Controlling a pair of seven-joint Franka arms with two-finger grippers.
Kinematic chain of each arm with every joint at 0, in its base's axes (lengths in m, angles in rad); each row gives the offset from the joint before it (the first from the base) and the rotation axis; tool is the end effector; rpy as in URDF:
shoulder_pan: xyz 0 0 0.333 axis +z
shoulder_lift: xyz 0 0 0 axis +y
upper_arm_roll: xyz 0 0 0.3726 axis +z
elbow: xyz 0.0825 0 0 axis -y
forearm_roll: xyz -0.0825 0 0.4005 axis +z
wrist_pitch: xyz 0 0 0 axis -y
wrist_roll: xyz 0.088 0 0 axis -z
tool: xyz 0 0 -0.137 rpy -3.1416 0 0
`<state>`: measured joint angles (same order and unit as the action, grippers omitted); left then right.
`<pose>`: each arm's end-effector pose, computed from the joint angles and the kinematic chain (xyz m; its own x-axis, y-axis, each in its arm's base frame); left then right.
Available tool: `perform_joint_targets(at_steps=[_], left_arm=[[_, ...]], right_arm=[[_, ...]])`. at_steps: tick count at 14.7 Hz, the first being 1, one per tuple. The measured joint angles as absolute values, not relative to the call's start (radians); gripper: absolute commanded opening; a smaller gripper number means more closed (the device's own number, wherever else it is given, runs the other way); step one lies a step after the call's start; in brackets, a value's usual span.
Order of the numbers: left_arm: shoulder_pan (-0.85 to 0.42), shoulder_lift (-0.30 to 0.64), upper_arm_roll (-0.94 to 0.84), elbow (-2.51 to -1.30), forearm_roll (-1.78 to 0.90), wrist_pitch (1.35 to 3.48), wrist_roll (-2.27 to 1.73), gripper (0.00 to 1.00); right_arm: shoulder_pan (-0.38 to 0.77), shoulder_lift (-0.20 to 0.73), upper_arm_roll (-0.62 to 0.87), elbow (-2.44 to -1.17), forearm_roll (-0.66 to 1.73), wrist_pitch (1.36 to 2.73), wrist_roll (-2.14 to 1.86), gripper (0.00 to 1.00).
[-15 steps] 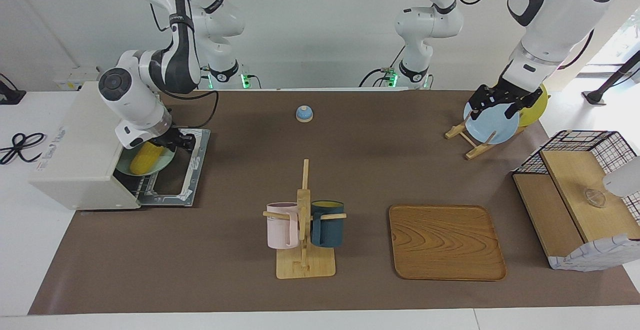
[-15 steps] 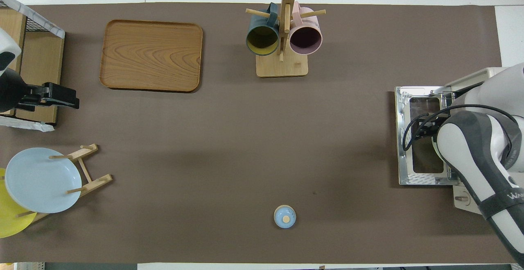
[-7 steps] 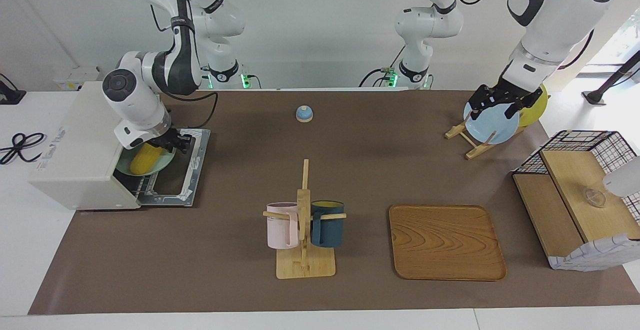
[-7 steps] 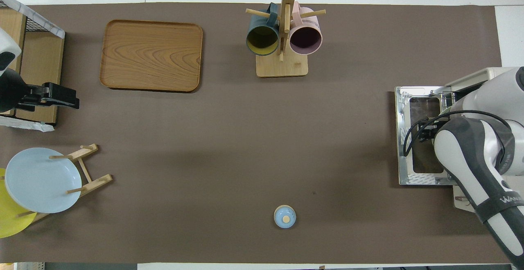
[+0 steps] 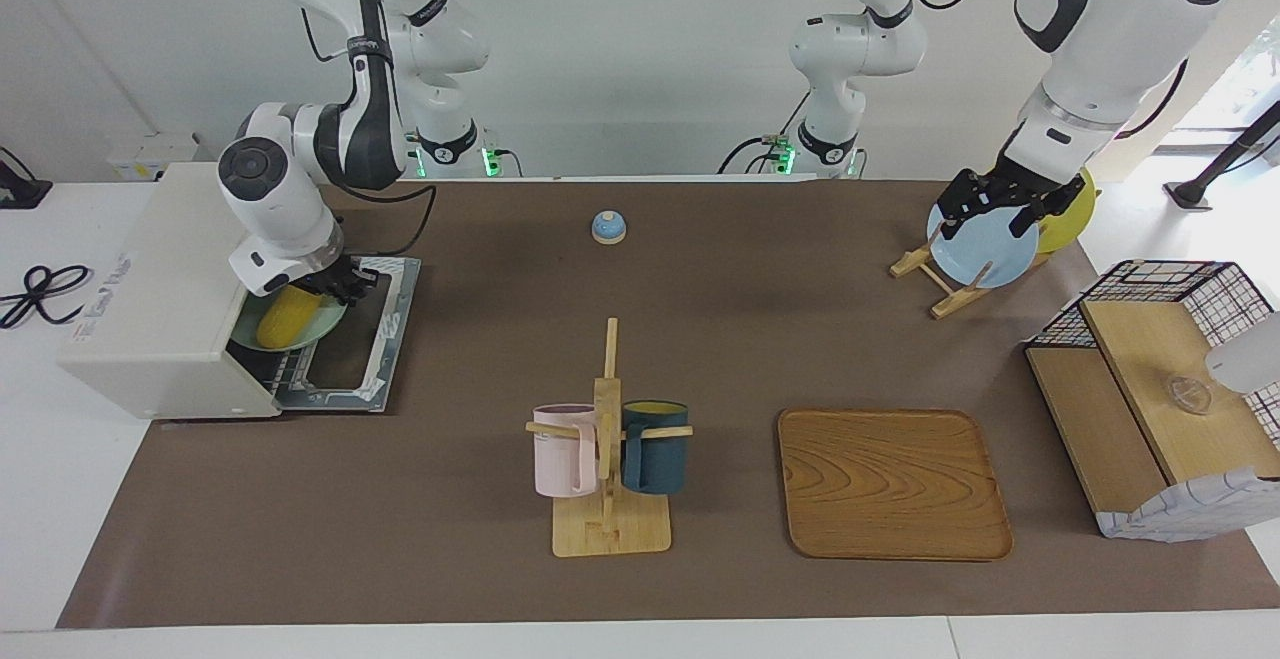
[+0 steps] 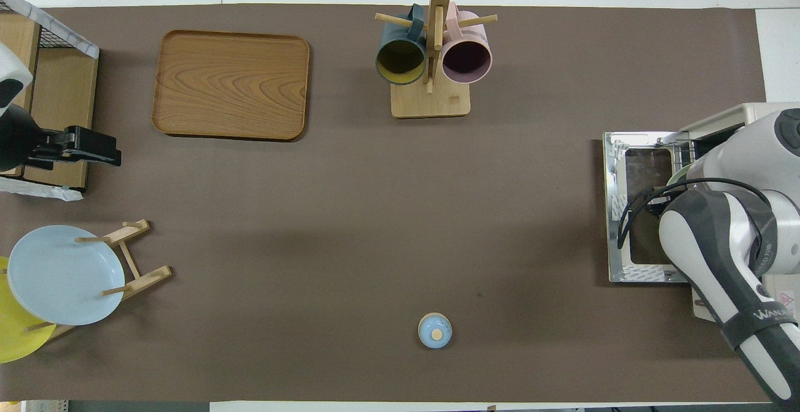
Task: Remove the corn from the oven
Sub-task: 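Grasp the green plate inside the oven with the right gripper, then carry the plate with corn out onto the table center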
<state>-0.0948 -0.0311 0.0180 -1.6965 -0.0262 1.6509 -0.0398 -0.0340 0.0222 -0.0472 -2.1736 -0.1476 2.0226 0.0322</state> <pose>0.5615 -0.0465 0.6141 0.9993 -0.0349 -0.0156 -0.0345 -0.9991 0.0260 0.5247 -0.0552 0.3869 0.9839 -0.0478 -0.1723 -0.0261 -0.9917 0.1259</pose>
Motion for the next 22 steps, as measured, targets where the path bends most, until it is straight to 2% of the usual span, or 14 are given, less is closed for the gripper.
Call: perform_joint_targets(at_steps=[2,4,7,10,14,17,21,22], left_arm=[[-0.095,-0.031,0.018,-1.697,-0.026,1.651,-0.04,1.0],[-0.095,-0.031,0.018,-1.697,-0.026,1.651,-0.04,1.0],[-0.095,-0.031,0.018,-1.697,-0.026,1.651,-0.04,1.0],[-0.095,-0.031,0.018,-1.697,-0.026,1.651,-0.04,1.0],[-0.095,-0.031,0.018,-1.697,-0.026,1.651,-0.04,1.0],[-0.095,-0.031,0.018,-1.697,-0.026,1.651,-0.04,1.0],[-0.095,-0.031,0.018,-1.697,-0.026,1.651,-0.04,1.0],[-0.095,-0.031,0.019,-1.697,-0.026,1.651,-0.04,1.0]], right_arm=[[-0.024,0.01,-0.038,-2.172,-0.149,2.018,0.021,0.0],[0.036,0.012,-0.028,-2.132,-0.149,1.973,0.013,0.0],[0.177,0.044,-0.018,-1.988,-0.143,1.883,0.029,0.0],[0.355,0.096,-0.013,-1.886,-0.136,1.869,0.204,0.0],[0.549,0.194,-0.009,-1.807,-0.092,1.923,0.463,0.0],[0.654,0.313,-0.009,-1.728,-0.079,1.965,0.643,0.0],[0.705,0.417,-0.009,-1.698,-0.034,2.071,0.725,0.0],[0.705,0.42,-0.009,-1.695,-0.012,2.077,0.737,0.08]])
